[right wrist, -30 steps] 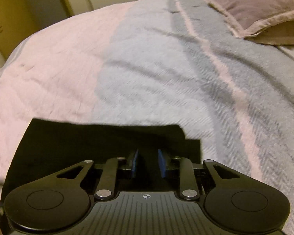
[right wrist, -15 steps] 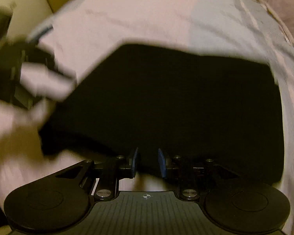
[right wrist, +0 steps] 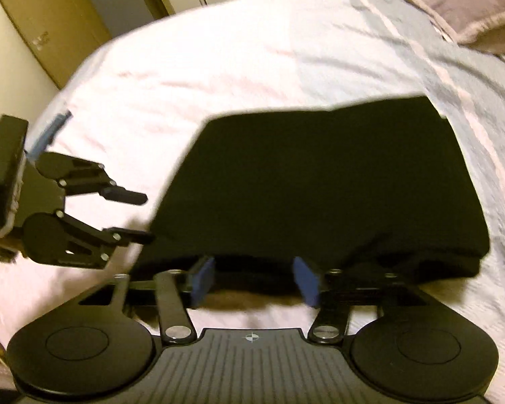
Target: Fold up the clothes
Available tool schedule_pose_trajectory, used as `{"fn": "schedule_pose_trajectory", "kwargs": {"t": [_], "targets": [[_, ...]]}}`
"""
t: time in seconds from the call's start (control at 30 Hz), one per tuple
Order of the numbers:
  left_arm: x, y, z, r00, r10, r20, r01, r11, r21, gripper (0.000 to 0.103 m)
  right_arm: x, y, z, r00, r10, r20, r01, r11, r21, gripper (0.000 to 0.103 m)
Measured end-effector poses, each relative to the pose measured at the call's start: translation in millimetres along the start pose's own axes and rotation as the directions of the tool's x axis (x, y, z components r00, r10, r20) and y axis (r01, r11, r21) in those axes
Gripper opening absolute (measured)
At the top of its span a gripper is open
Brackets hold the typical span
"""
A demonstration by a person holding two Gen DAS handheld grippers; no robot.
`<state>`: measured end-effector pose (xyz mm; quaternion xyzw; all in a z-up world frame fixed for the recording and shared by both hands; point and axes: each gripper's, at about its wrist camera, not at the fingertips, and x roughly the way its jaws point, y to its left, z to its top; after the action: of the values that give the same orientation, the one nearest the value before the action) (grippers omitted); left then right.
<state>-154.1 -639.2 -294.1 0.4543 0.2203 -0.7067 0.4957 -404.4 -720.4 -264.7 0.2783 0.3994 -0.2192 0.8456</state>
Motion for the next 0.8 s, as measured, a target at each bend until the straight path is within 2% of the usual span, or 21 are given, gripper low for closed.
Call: {"fn": "schedule_pose_trajectory", "kwargs": {"t": [0.17,0.3,0.37,0.43,0.47,0.53,0.57,0.63,0.7,0.73,0.8], "targets": [[-37,31,-19,0.996,0.090,0.010,-0.089,0.993,-0.073,0.044,26,58,6,1.000,0.021,0.002,-0.021,0.993,-0.115,0.065],[-49,46,-37,0.994,0.109,0.023,-0.106,0.990,-0.091,0.049,71,116,3,0.999,-0.018,-0.031,0.010,0.969,-0.248,0.068],[-50,47,-44,0.995,0.092,0.036,-0.089,0.993,-0.081,0.049,102,145,-8,0.994,-0.093,-0.056,0.067,0.929,-0.363,0.069],[-51,48,-52,0.996,0.075,0.048,-0.071,0.995,-0.071,0.049,124,161,-32,0.975,-0.205,-0.080,0.144,0.867,-0.477,0.069],[-51,48,-56,0.996,0.066,0.054,-0.062,0.996,-0.066,0.049,134,169,-40,0.960,-0.266,-0.085,0.175,0.809,-0.561,0.070],[-52,48,-64,0.997,0.049,0.067,-0.045,0.997,-0.056,0.050,144,181,-58,0.922,-0.382,-0.058,0.230,0.664,-0.711,0.070],[-52,49,-67,0.997,0.040,0.073,-0.037,0.998,-0.050,0.052,145,181,-61,0.909,-0.415,-0.040,0.257,0.632,-0.731,0.070],[-53,49,-75,0.996,0.023,0.085,-0.019,0.999,-0.040,0.054,148,176,-61,0.888,-0.459,-0.021,0.296,0.607,-0.738,0.070],[-54,50,-83,0.995,0.005,0.097,-0.002,1.000,-0.029,0.054,160,175,-61,0.875,-0.483,-0.028,0.299,0.585,-0.754,0.070],[-55,50,-86,0.995,-0.004,0.103,0.006,1.000,-0.023,0.054,164,173,-59,0.873,-0.487,-0.036,0.297,0.588,-0.753,0.070],[-58,48,-90,0.993,-0.021,0.117,0.022,1.000,0.000,0.054,163,168,-55,0.877,-0.477,-0.053,0.286,0.608,-0.740,0.051]]}}
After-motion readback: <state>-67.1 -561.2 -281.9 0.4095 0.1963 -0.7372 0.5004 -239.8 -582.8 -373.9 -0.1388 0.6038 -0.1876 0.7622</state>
